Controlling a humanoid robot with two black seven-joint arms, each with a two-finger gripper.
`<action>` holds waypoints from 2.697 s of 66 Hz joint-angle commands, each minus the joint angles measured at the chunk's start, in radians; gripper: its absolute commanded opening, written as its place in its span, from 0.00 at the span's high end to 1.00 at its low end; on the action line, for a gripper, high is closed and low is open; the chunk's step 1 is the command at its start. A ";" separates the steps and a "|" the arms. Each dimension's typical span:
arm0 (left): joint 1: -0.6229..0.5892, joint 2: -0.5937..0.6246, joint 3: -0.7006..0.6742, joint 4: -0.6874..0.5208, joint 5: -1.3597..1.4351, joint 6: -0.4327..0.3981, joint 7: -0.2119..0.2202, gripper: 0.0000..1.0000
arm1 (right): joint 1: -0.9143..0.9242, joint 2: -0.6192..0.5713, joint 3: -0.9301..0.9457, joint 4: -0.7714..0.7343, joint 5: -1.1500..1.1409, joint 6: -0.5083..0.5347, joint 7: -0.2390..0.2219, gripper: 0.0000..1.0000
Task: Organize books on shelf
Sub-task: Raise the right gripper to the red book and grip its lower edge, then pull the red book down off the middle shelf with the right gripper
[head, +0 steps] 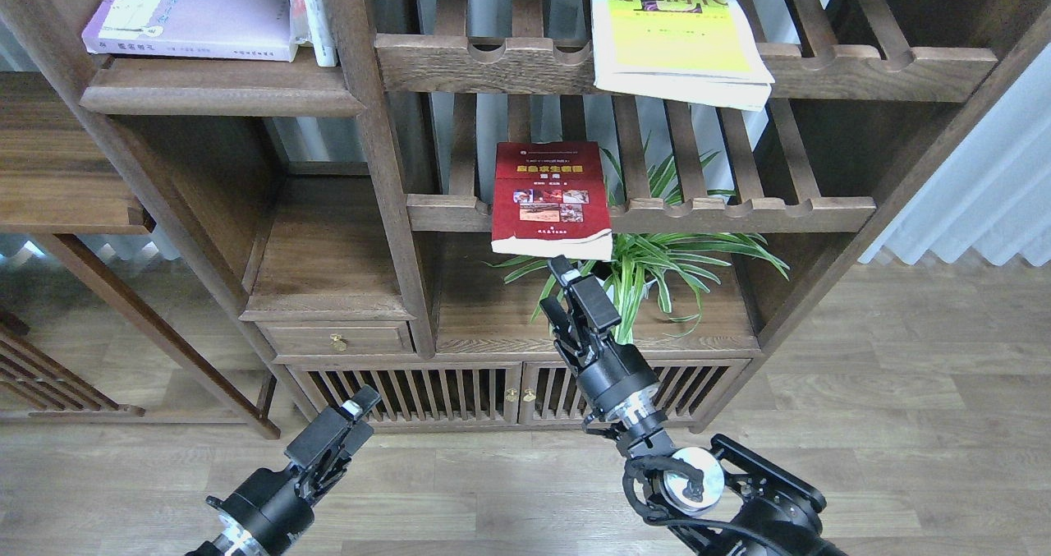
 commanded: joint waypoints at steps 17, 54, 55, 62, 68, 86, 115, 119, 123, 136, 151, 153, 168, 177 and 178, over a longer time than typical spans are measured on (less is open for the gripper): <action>-0.004 0.000 -0.009 0.000 -0.001 0.000 0.000 0.00 | 0.088 0.000 0.002 -0.067 0.010 -0.120 -0.004 0.02; -0.006 0.000 -0.024 0.000 -0.001 0.000 0.000 0.00 | 0.145 0.000 0.005 -0.107 0.088 -0.187 -0.011 0.02; -0.006 0.000 -0.024 0.000 -0.001 0.000 0.000 0.00 | 0.145 0.000 0.005 -0.107 0.088 -0.187 -0.011 0.02; -0.006 0.000 -0.024 0.000 -0.001 0.000 0.000 0.00 | 0.168 0.000 0.005 -0.113 0.105 -0.190 -0.011 0.03; -0.006 0.000 -0.024 -0.001 -0.001 0.000 0.000 0.00 | 0.184 0.000 0.006 -0.114 0.111 -0.203 -0.011 0.04; -0.006 0.000 -0.027 -0.001 -0.001 0.000 0.000 0.00 | 0.211 0.000 0.005 -0.121 0.137 -0.264 -0.009 0.10; -0.006 0.000 -0.063 -0.001 -0.001 0.000 0.000 0.00 | 0.213 0.000 -0.011 -0.134 0.164 -0.209 -0.030 0.91; -0.006 0.000 -0.075 0.002 0.000 0.000 0.002 0.00 | 0.211 0.000 -0.017 -0.131 0.164 -0.195 -0.035 0.92; -0.004 0.000 -0.081 0.005 0.000 0.000 0.003 0.00 | 0.211 0.000 -0.032 -0.128 0.164 -0.189 -0.038 0.95; -0.004 0.000 -0.087 0.014 0.000 0.000 0.003 0.00 | 0.204 0.000 -0.063 -0.108 0.161 -0.111 -0.041 0.95; -0.006 0.000 -0.087 0.017 0.000 0.000 0.005 0.00 | 0.133 0.000 -0.047 0.051 0.153 -0.092 -0.044 0.95; -0.006 0.000 -0.087 0.017 0.000 0.000 0.005 0.00 | 0.118 0.000 -0.046 0.071 0.150 -0.091 -0.043 0.95; -0.004 0.000 -0.087 0.042 -0.011 0.000 0.005 0.00 | -0.046 0.000 0.020 0.238 0.111 -0.032 -0.049 0.96; -0.003 0.000 -0.080 0.049 -0.017 0.000 0.002 0.00 | -0.148 0.000 0.029 0.329 0.087 -0.022 -0.063 0.96; -0.003 0.000 -0.076 0.051 -0.021 0.000 0.002 0.00 | -0.166 0.000 0.032 0.340 0.084 -0.016 -0.066 0.96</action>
